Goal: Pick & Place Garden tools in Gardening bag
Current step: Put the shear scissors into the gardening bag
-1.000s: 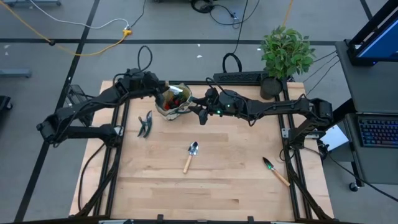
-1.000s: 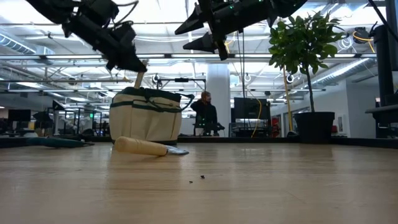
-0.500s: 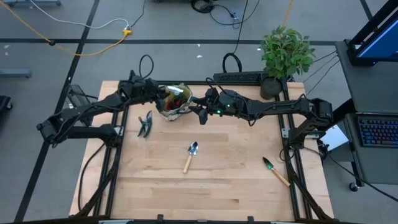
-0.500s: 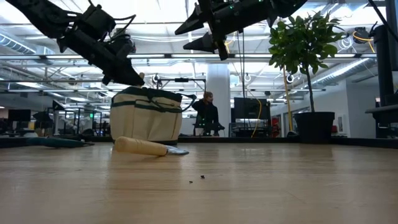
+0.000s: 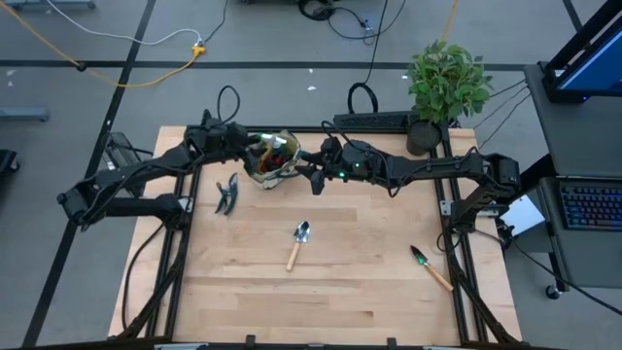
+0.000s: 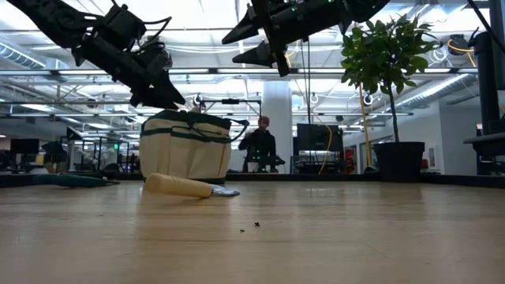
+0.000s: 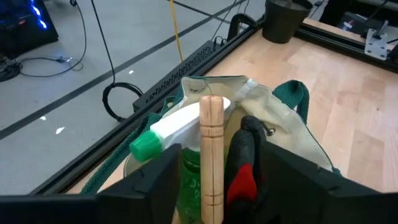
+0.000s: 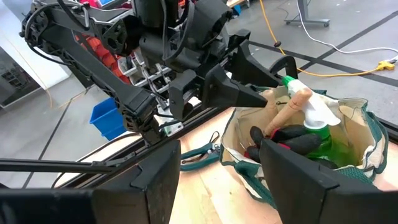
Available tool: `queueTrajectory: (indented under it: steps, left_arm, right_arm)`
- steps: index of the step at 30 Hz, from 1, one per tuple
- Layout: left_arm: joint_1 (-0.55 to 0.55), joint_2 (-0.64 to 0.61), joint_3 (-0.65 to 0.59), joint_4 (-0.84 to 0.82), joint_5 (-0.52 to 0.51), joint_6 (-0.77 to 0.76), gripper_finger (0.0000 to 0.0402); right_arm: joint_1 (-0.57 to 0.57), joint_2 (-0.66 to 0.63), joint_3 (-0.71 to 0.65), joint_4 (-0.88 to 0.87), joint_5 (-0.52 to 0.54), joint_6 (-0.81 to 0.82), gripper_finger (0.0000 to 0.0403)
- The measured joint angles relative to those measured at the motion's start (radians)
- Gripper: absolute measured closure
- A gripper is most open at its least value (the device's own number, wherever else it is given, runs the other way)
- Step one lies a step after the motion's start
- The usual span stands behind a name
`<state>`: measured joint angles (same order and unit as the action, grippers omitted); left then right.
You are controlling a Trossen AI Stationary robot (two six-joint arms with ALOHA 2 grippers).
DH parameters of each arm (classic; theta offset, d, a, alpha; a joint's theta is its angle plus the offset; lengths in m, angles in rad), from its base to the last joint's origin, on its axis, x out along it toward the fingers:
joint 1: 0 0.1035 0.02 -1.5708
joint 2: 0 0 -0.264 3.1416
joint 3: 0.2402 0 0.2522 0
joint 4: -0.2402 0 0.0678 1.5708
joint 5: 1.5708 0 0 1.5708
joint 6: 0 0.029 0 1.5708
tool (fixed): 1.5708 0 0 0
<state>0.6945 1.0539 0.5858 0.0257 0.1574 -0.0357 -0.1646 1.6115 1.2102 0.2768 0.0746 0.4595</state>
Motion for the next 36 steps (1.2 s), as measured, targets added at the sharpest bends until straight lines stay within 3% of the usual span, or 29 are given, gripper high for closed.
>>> queueTrajectory:
  steps: [8,12,22,30,36]
  left_arm:
    - [-0.001,-0.118,0.0,-0.002,0.002,0.0,0.0154]
    - [-0.011,-0.229,0.0,-0.059,0.064,-0.021,0.0158]
    - [-0.083,-0.433,0.001,-0.574,0.096,-0.153,0.0158]
    - [-0.134,-0.453,0.001,-0.943,-0.031,-0.44,0.0158]
    - [-0.146,-0.446,0.001,-1.06,-0.111,-0.584,0.0158]
  right_arm:
    - [0.0,0.0,0.0,0.0,0.0,0.0,0.0188]
    - [0.0,0.0,0.0,0.0,0.0,-0.002,0.0188]
    - [0.0,0.0,0.0,-0.009,-0.001,-0.037,0.0188]
    - [0.0,0.0,0.0,-0.015,-0.001,-0.035,0.0188]
    - [0.0,0.0,0.0,-0.015,-0.001,-0.034,0.0188]
